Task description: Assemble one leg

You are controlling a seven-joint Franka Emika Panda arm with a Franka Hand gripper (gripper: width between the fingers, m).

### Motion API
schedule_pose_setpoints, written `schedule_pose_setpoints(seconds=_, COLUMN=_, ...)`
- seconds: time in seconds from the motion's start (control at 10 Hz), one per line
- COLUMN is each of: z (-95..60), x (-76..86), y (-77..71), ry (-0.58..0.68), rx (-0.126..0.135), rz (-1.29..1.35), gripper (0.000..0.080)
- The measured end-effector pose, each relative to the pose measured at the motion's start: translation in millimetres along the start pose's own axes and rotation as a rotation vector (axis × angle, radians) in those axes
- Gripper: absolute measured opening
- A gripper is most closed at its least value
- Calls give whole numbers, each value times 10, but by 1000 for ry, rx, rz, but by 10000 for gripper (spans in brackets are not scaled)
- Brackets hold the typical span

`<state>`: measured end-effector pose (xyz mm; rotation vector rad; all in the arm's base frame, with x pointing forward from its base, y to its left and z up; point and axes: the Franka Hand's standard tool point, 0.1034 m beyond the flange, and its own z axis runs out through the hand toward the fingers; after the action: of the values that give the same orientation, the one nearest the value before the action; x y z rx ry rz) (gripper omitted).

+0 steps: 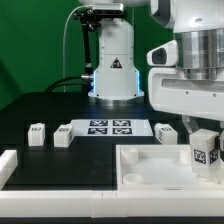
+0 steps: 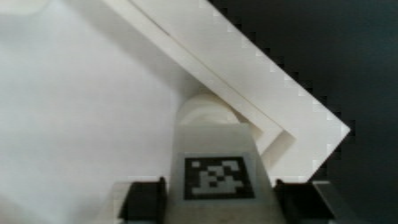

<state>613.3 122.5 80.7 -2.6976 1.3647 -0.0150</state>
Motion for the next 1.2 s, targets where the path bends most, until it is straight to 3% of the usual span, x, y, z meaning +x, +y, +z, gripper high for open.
schedule_pose_setpoints(seconds=0.3, z=40, x=-181, y=-81, ry=-29, rx=4, rz=424, gripper=293)
schedule_pose_setpoints(seconds=0.6, z=42, x=-195, y=-88, ry=-41, rx=9, rz=413, gripper=306)
schedule_pose_setpoints(seconds=0.7, z=44, x=-193, y=-86, ry=-42, rx=9, rz=409, gripper=481)
schedule_pose_setpoints(seconds=0.8, z=53, x=-160, y=-66, ry=-40, rx=9, rz=343, gripper=481)
schedule_pose_setpoints(seconds=0.9, z=52, x=-127, y=-53, ry=-38, rx=11, rz=203, gripper=617)
schedule_pose_setpoints(seconds=1.2, z=65, x=-6, y=19, ry=-31, rx=14, rz=-185, gripper=648)
